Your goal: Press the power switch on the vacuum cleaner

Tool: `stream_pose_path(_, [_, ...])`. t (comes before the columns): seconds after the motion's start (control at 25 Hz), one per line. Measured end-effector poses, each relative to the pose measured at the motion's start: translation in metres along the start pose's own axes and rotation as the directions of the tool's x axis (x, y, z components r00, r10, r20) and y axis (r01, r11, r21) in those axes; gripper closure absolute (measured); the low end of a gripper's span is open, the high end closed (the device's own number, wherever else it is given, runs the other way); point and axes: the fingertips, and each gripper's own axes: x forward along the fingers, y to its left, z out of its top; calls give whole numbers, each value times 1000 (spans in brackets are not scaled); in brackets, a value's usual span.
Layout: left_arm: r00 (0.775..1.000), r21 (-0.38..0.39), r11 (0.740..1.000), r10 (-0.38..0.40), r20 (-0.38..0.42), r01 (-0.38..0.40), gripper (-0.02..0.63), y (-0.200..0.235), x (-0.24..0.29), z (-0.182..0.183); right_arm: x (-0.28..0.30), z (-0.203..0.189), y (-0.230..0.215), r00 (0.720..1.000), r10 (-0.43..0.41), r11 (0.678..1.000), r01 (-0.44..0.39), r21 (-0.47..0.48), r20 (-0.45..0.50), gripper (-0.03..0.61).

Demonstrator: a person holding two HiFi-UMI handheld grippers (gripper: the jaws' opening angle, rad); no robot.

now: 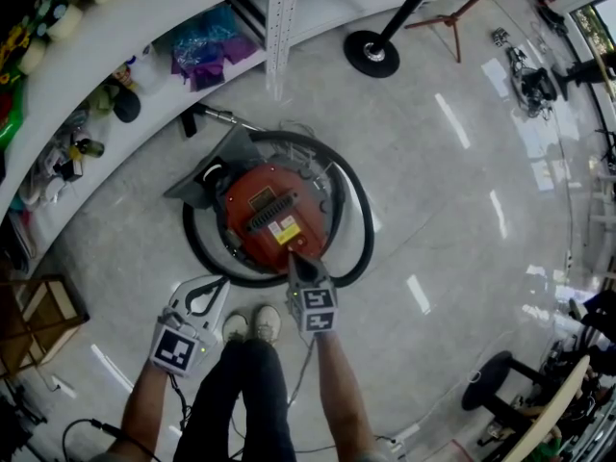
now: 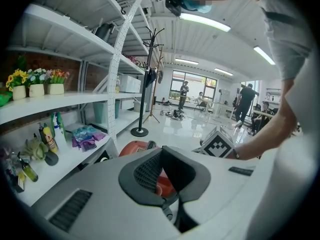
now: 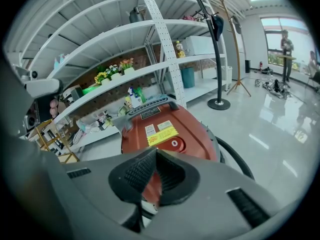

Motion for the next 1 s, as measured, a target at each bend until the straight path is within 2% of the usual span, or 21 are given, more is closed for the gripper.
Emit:
stream_pose_path(0.48, [1000,-8,1000,-1,4,1,606,1,2,-2,3,-3,-1,999,-30,1000,30,-1,-30,565])
stream_pose_path(1.0, [1000,-17,1000,3,14,-2,606,0,1,-2,3,-2,-1,998,-15,1000,16,8,-57,565])
